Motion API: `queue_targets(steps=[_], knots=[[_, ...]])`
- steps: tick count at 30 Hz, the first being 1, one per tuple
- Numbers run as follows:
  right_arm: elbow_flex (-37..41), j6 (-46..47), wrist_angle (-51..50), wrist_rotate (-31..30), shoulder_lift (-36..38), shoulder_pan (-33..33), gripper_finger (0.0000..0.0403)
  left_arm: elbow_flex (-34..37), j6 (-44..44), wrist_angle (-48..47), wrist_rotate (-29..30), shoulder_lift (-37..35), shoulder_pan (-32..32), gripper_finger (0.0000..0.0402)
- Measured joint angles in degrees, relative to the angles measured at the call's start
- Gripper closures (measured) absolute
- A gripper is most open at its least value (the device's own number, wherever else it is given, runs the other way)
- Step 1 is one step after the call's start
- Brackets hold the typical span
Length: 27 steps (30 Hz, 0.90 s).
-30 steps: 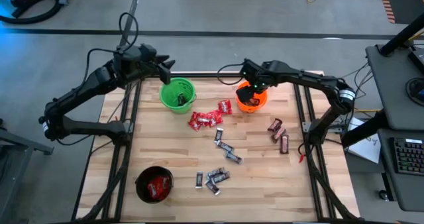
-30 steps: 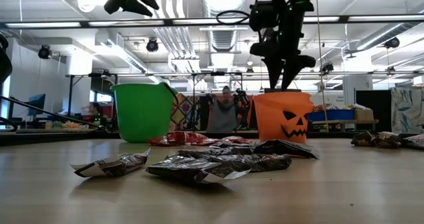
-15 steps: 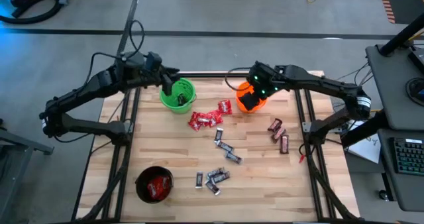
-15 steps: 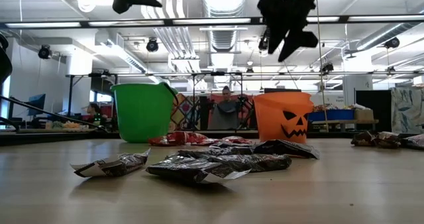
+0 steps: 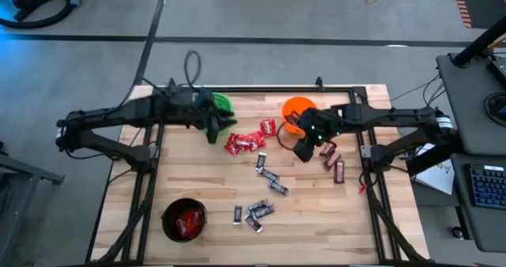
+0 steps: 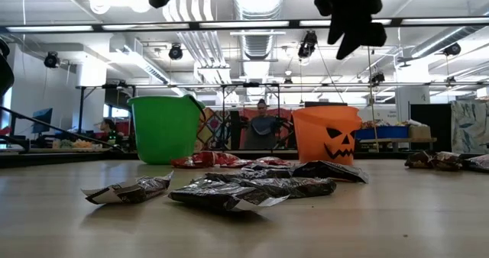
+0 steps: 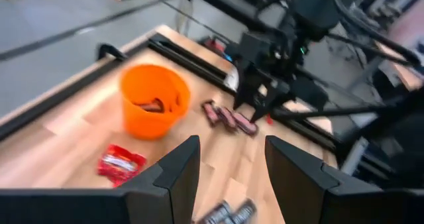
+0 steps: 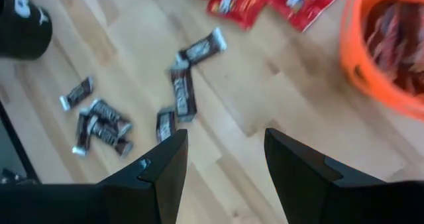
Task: Sort candy
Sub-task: Put the black chocolate into the green bucket
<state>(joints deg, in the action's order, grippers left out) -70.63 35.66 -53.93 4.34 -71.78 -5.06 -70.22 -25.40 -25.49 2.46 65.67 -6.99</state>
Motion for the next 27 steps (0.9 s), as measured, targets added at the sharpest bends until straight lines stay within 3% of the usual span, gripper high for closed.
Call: queue_targets(steps=[9, 15, 27], knots=[[0.6, 4.2, -1.1, -0.3, 1.0, 6.8, 0.0211, 0.1, 9.0, 0.0, -0.4, 9.6, 6.6, 0.0247], [0.6, 7.2, -2.3, -4.4, 4.9, 9.5, 0.0211, 0.1, 15.0, 2.3, -6.5, 17.5, 6.8, 0.0247], [0.6, 11.0, -2.9, -10.6, 10.4, 9.9, 0.0211, 0.1, 29.0, 6.8, -4.7, 28.5, 7.0, 0.0247]])
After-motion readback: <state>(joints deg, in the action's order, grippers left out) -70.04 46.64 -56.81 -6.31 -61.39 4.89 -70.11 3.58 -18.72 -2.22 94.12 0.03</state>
